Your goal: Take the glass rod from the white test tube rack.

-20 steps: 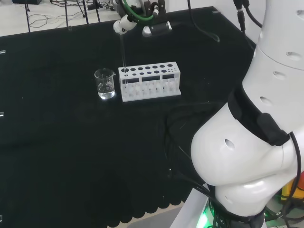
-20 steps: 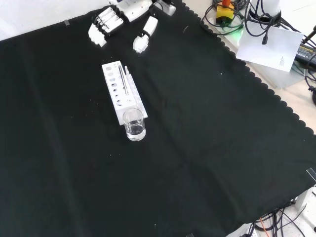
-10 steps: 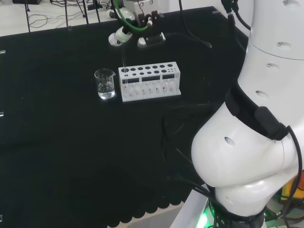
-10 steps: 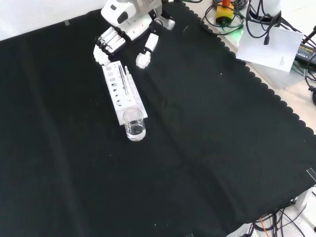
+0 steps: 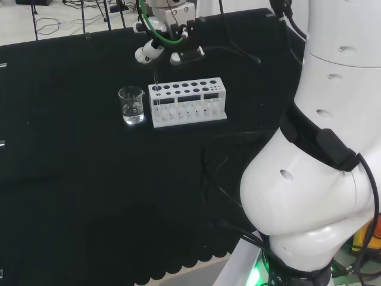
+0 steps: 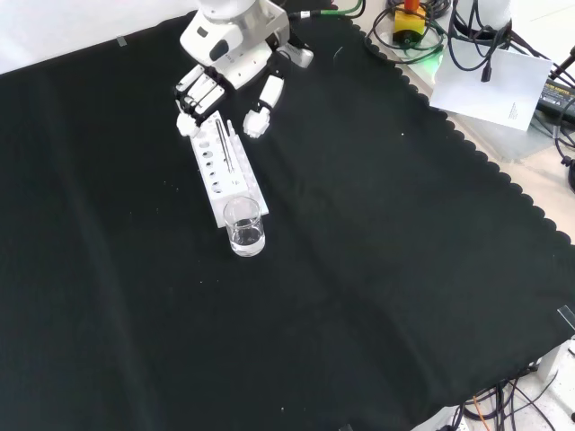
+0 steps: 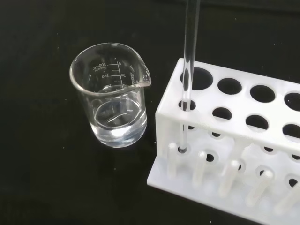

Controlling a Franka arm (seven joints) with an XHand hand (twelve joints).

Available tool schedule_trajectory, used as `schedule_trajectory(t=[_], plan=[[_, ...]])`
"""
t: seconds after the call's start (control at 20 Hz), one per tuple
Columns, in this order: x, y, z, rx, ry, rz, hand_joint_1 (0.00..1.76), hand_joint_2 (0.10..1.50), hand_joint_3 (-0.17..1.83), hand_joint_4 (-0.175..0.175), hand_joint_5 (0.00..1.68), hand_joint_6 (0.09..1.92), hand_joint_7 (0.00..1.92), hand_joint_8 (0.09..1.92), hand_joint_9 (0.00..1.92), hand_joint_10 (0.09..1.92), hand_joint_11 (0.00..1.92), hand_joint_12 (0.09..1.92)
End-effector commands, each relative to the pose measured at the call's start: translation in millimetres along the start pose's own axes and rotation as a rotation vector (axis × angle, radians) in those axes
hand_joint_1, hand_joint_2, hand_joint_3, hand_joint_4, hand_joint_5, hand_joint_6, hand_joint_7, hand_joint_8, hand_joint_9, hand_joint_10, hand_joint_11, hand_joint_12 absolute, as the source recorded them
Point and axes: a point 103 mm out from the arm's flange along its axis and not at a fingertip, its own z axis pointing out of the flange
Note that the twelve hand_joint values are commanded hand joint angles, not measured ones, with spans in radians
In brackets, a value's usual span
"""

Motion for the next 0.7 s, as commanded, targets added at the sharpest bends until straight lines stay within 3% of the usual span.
schedule_trajectory(t=[0.05,0.55,0.7], plan=[[-17,-6,4,-0.026,0.028,-0.023,0.61,1.21,-0.17,-0.133,0.20,0.09,0.12,0.86,0.38,0.89,0.00,1.39],[-27,-6,7,-0.017,0.025,0.005,0.65,1.24,-0.17,-0.170,0.40,0.11,0.41,0.93,0.60,0.89,0.18,1.41],[-23,-4,8,-0.015,0.018,0.000,0.68,1.24,-0.17,-0.175,0.42,0.24,0.49,0.92,0.67,0.88,0.22,1.39]])
